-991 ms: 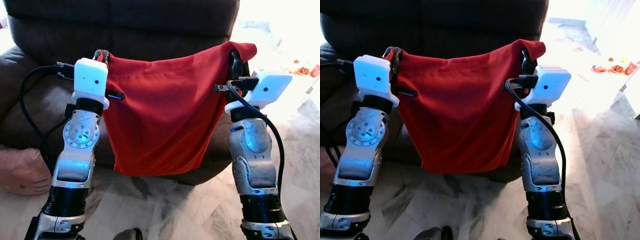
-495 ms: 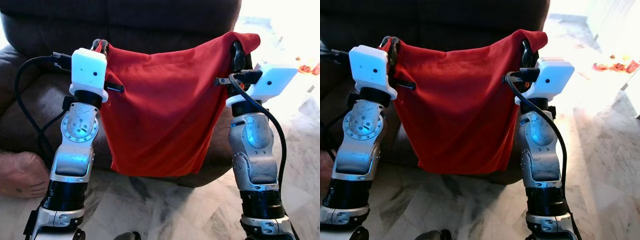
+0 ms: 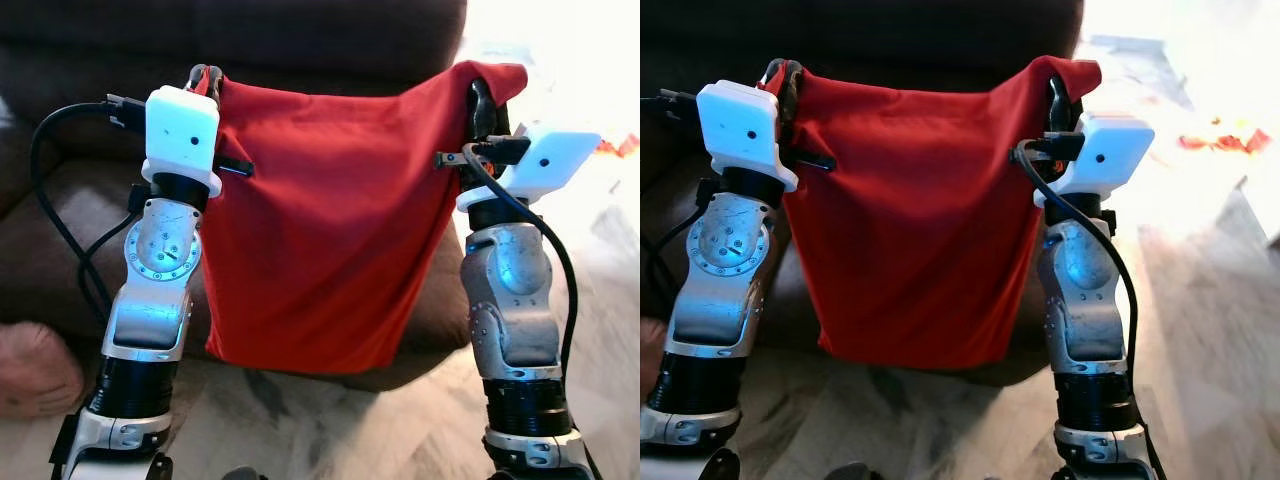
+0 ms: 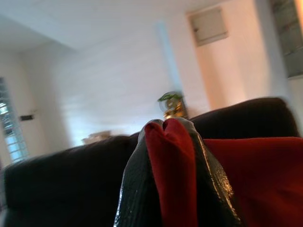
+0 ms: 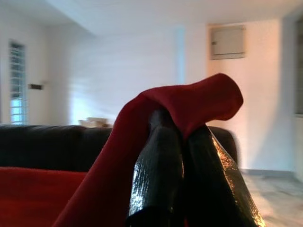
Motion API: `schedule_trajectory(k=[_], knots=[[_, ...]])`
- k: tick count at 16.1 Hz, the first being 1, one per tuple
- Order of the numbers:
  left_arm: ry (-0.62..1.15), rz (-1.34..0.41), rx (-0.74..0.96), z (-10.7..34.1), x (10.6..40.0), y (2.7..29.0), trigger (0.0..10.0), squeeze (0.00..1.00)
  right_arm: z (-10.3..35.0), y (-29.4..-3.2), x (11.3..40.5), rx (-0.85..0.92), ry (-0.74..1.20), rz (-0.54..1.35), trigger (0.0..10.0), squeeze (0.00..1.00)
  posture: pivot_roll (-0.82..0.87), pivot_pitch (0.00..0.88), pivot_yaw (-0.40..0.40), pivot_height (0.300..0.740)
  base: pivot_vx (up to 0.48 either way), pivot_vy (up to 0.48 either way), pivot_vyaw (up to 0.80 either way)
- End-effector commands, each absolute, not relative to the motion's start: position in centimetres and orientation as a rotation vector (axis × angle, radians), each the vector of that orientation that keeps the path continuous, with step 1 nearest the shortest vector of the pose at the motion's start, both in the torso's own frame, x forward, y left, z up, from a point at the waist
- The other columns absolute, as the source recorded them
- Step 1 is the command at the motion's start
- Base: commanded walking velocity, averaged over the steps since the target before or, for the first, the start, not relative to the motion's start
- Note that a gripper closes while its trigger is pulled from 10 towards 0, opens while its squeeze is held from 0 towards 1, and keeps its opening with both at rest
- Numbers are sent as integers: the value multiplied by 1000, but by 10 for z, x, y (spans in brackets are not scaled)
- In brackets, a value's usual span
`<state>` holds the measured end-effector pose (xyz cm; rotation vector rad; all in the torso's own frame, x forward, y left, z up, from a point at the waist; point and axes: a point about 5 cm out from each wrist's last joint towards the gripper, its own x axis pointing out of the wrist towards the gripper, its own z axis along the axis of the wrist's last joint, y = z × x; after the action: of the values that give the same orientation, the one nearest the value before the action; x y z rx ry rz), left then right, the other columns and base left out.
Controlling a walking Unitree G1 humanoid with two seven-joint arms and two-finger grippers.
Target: Move the pillow to the sofa from floor
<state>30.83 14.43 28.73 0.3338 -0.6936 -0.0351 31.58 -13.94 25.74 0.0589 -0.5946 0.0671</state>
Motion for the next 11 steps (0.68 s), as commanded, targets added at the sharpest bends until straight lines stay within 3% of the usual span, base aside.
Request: schedule_trajectory(k=[1,11], knots=[[-785,-26,345,304,301,143,10000,0,282,-137,307,57,-718,80,10000,0,103,57,-56,740,319,0,0],[-797,-23,340,308,301,145,10000,0,285,-134,306,60,-726,92,10000,0,104,51,-53,740,320,0,0]])
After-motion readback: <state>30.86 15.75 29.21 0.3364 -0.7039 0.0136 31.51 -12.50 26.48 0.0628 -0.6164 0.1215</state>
